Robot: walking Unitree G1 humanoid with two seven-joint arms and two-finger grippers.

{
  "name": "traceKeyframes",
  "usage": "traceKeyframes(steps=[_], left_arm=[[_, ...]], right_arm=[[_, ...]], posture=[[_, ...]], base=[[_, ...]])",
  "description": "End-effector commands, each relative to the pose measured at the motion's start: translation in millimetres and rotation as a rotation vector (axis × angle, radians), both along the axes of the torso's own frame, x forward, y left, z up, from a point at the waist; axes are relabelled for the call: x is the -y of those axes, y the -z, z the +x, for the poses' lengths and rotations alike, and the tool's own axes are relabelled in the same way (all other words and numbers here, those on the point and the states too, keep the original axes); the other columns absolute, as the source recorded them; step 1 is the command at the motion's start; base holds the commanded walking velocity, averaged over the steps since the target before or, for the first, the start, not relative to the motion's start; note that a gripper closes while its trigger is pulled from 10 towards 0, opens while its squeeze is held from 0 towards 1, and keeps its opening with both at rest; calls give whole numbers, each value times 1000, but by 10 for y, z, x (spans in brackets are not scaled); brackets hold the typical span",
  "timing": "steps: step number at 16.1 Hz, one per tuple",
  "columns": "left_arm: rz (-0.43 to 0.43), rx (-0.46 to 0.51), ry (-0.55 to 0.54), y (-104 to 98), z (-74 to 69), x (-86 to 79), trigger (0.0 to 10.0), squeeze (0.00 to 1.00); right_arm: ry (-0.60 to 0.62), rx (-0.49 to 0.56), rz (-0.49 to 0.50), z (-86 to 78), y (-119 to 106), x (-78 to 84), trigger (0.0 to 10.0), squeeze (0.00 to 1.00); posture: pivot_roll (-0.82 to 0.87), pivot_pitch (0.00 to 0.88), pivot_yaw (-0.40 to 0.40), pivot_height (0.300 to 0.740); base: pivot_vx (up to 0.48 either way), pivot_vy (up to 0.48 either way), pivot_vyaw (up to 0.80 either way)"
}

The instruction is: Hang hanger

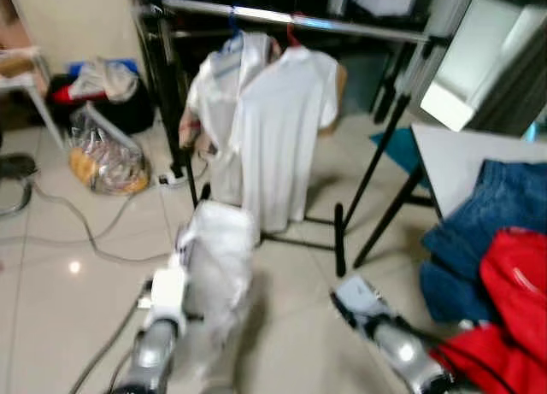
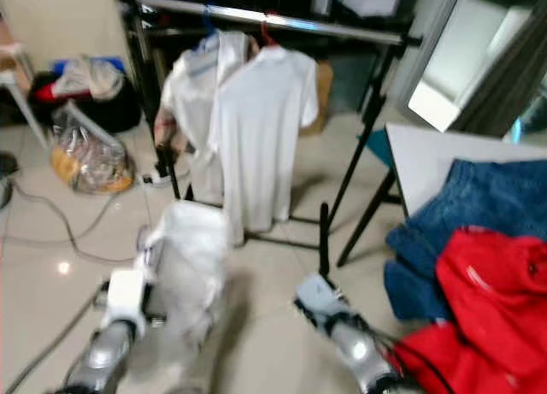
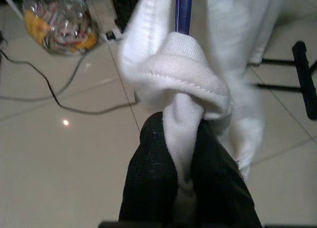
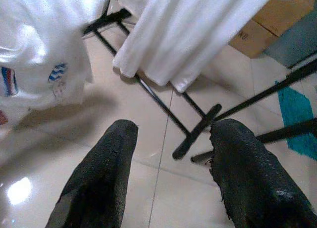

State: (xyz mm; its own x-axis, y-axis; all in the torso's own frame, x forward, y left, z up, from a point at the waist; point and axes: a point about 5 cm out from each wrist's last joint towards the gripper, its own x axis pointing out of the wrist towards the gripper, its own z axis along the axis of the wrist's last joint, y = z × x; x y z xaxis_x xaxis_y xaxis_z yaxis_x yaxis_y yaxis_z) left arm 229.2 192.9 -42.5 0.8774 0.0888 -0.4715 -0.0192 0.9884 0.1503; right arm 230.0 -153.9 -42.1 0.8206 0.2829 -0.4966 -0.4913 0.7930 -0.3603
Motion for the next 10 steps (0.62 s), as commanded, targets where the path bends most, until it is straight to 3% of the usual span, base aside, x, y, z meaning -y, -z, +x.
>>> traceKeyframes(steps=[1,10], left_arm=[[-26,36,30,-41,68,140,10000,0],[-28,37,32,-35,57,159,10000,0]], right_arm=[[34,-22,-42,-40,25,182,10000,0],[32,-38,-52,-93,60,197,10000,0]], posture=[[244,0,-45,740],[243,0,-49,740]], base=[[390,0,0],[389,0,0]])
